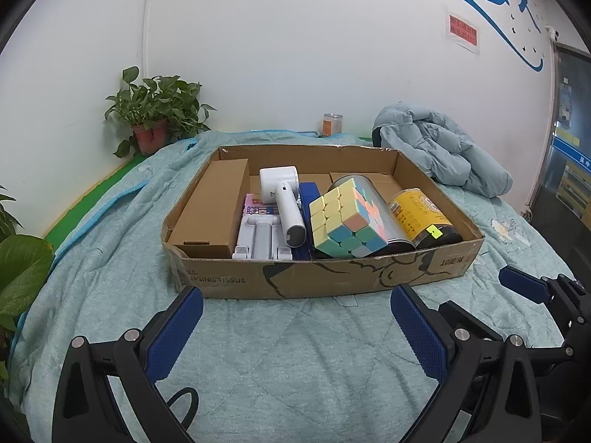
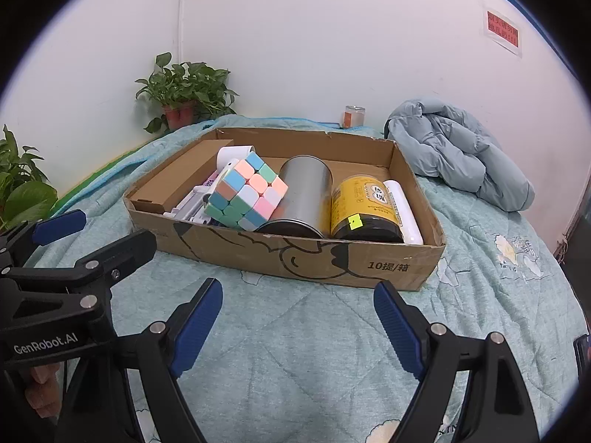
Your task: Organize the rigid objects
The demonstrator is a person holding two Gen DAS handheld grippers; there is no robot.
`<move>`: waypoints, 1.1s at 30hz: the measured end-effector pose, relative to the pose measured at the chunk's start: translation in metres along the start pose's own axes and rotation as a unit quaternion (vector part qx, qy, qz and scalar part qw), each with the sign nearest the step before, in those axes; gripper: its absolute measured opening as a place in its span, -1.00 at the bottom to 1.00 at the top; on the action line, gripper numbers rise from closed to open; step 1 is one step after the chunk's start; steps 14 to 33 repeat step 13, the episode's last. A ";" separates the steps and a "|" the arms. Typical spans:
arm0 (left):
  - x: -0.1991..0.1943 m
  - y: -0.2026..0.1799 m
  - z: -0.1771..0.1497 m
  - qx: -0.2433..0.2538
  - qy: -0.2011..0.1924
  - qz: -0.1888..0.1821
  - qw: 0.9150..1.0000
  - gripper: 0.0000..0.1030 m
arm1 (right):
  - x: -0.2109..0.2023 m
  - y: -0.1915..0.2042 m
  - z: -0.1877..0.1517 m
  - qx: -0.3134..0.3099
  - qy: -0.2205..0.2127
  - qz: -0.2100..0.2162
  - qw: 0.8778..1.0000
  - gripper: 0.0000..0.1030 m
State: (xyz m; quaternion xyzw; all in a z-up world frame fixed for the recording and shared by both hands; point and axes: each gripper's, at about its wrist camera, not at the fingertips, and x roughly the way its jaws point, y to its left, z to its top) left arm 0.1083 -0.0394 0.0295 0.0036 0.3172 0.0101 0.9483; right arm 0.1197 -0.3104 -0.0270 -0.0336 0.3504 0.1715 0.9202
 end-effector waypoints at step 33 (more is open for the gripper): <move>0.014 0.011 0.008 -0.008 0.001 0.006 1.000 0.99 | 0.007 -0.006 0.002 0.003 0.000 0.004 1.000 0.63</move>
